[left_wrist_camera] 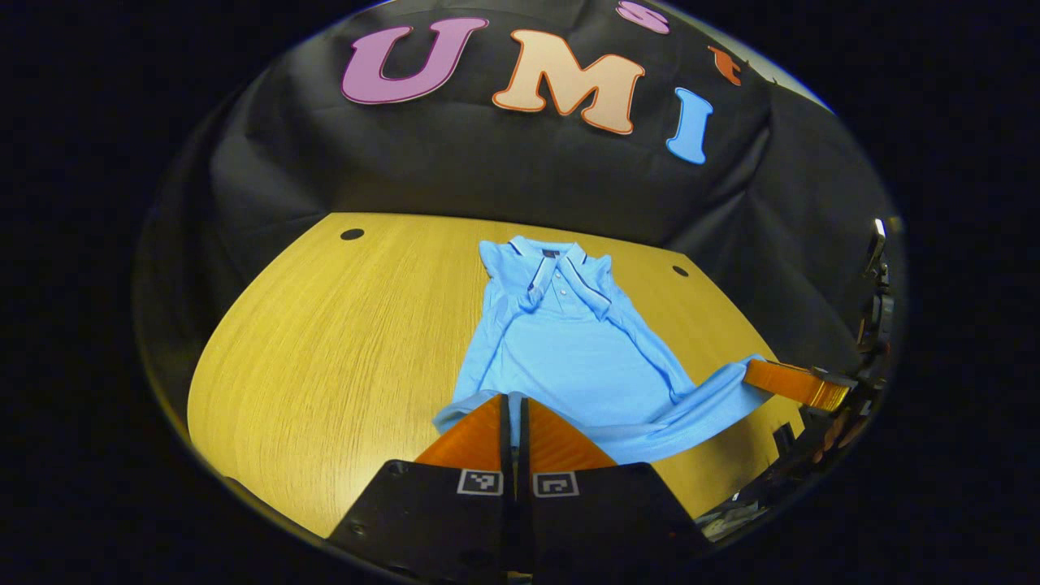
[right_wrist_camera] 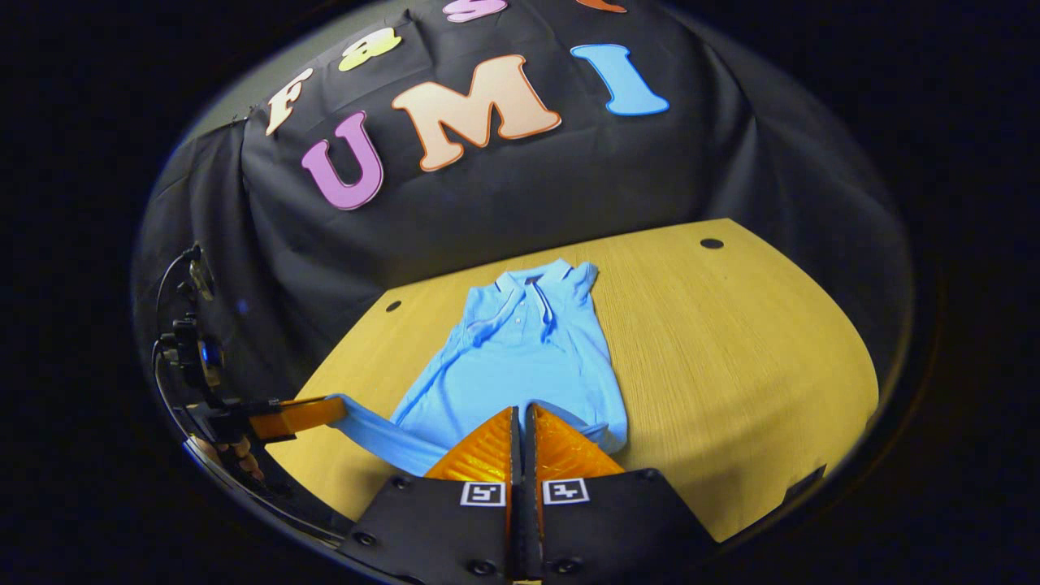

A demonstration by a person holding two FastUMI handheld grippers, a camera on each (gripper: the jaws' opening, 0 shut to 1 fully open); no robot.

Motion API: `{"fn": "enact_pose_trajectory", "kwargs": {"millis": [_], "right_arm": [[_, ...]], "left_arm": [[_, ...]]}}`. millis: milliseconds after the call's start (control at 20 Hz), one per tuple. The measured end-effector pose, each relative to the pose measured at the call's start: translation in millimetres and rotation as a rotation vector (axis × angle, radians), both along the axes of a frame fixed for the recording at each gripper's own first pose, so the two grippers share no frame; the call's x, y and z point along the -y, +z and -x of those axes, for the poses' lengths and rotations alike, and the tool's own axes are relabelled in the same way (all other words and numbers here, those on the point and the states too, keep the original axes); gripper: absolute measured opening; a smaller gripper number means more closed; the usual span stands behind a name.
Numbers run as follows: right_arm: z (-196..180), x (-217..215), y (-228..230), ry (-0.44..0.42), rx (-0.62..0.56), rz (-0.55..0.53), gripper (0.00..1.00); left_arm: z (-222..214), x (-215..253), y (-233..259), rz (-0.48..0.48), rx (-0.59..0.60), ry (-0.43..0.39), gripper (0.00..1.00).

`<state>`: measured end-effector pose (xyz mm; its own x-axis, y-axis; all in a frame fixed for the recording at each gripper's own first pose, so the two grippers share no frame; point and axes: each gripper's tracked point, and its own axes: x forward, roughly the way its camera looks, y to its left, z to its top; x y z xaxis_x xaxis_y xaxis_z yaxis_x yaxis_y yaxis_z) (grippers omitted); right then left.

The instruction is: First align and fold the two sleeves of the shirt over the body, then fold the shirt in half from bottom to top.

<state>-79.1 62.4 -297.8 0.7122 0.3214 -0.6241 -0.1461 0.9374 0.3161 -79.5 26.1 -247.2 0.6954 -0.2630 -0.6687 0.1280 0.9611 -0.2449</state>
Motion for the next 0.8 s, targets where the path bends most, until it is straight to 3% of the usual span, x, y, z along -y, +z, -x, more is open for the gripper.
{"fn": "enact_pose_trajectory", "kwargs": {"millis": [450,800], "right_arm": [[-130.9,0.6,8.5,-0.092,0.088,-0.016,0.03],[-228.3,-12.9,-13.7,-0.121,0.137,0.0,0.02]], "left_arm": [[-140.4,-10.8,8.1,-0.014,0.078,-0.006,0.0],[-240.9,-11.4,-9.8,-0.009,0.118,0.006,0.0]]}}
